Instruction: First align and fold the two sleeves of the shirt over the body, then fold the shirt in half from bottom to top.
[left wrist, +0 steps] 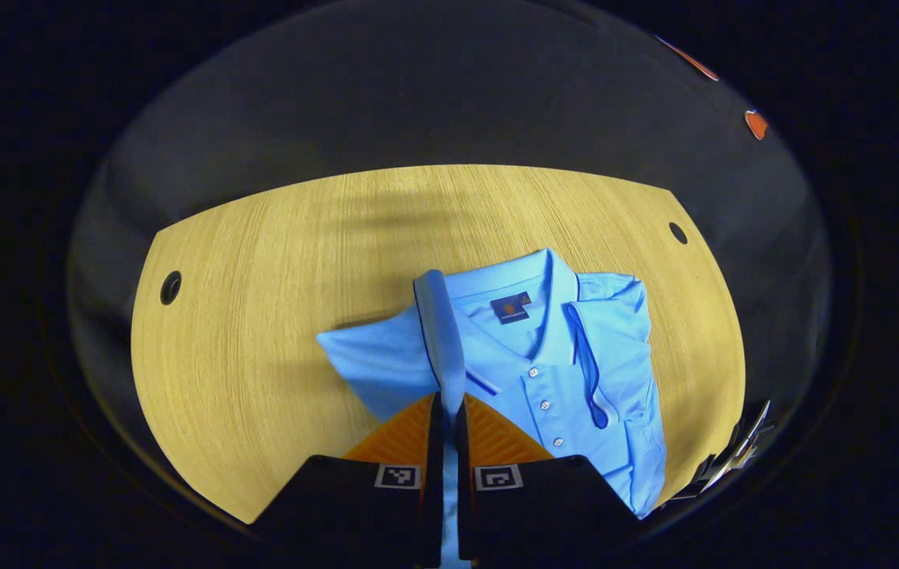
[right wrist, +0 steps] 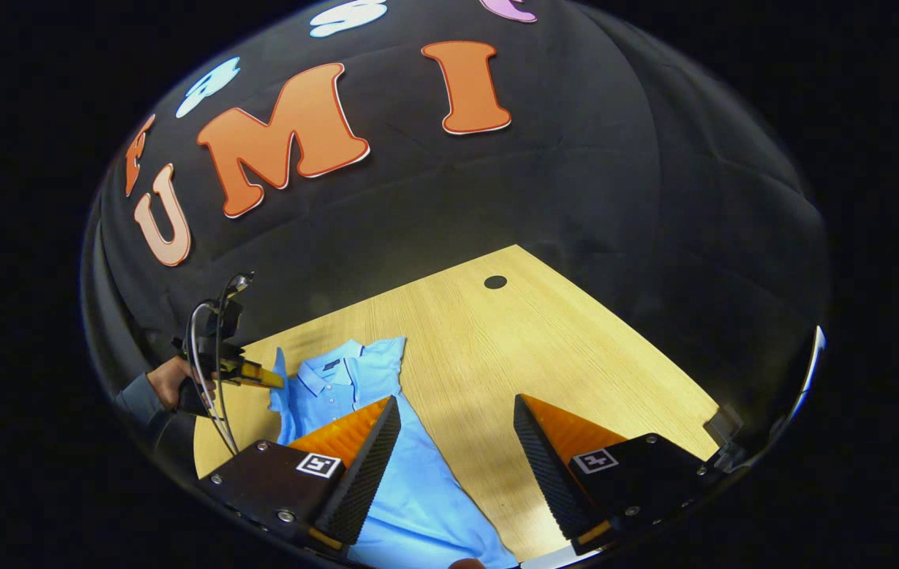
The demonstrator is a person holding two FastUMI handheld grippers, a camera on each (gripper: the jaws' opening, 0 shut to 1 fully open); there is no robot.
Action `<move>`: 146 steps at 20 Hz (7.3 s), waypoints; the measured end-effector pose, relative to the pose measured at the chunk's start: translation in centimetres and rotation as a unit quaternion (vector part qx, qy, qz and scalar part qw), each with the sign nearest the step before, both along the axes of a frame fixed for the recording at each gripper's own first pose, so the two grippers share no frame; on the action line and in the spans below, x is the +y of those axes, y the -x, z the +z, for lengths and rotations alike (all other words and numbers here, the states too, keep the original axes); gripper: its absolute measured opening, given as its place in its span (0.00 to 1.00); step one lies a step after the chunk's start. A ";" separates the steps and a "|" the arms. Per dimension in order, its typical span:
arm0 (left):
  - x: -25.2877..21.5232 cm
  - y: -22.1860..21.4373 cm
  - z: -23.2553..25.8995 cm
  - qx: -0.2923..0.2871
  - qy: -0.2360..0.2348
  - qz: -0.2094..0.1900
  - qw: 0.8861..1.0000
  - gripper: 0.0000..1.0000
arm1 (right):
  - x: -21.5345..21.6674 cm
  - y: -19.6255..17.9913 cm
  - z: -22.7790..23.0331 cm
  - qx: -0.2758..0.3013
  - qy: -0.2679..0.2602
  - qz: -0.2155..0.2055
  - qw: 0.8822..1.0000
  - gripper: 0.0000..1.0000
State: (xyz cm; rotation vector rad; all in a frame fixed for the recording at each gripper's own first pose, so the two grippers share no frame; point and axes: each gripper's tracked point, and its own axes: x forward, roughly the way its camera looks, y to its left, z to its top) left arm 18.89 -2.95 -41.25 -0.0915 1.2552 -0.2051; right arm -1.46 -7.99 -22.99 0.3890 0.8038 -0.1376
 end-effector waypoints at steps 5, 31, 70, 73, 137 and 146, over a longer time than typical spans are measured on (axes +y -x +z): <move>-3.9 -0.1 -1.6 0.019 0.026 0.013 0.999 0.16 | -1.3 0.4 -0.6 0.005 0.000 -0.003 1.000 0.91; 3.3 28.6 7.6 -0.053 0.041 0.097 0.993 0.99 | 5.9 10.5 -6.1 0.055 -0.016 0.235 0.970 0.96; 3.8 40.9 -2.0 -0.115 -0.047 0.074 0.990 0.64 | 7.6 22.2 -15.9 0.136 0.065 0.299 0.942 0.41; 3.0 40.1 -2.3 -0.099 -0.056 0.079 0.990 0.10 | 7.5 21.8 -15.9 0.152 0.046 0.277 0.948 0.12; 4.3 -4.9 3.8 -0.229 -0.001 0.031 0.973 0.27 | 14.3 -26.1 -12.4 0.012 0.043 0.212 0.976 0.16; 4.4 0.3 10.7 -0.274 -0.013 0.063 0.960 0.99 | 12.4 -22.0 -4.8 -0.071 0.040 0.213 0.974 0.84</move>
